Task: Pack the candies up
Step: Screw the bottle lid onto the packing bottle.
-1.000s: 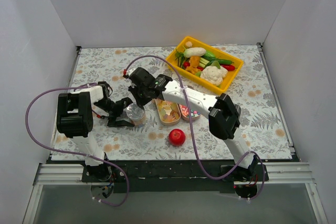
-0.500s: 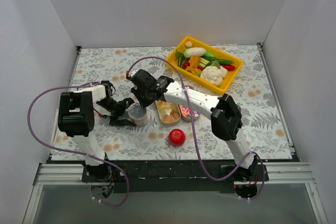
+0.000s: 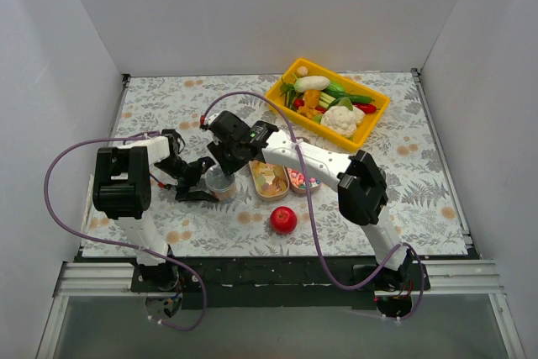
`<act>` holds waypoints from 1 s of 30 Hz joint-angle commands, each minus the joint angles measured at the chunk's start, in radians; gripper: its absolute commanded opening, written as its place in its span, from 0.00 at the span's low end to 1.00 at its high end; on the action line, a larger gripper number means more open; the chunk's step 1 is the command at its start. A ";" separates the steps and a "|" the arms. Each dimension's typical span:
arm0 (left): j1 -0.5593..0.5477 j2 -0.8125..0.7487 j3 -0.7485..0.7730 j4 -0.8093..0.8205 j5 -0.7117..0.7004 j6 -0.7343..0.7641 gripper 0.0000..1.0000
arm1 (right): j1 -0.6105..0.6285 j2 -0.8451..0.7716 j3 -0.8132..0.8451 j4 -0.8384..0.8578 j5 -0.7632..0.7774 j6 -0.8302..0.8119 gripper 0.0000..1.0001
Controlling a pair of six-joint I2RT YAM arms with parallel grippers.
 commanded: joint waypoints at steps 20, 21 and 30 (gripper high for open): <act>-0.043 0.147 -0.076 0.063 0.159 -0.034 0.72 | -0.020 -0.182 -0.344 0.101 -0.240 0.070 0.20; -0.043 0.147 -0.076 0.069 0.161 -0.035 0.72 | -0.018 -0.192 -0.359 0.112 -0.246 0.060 0.19; -0.043 0.138 -0.117 0.072 0.154 -0.022 0.72 | -0.047 -0.243 -0.278 0.101 -0.009 0.086 0.27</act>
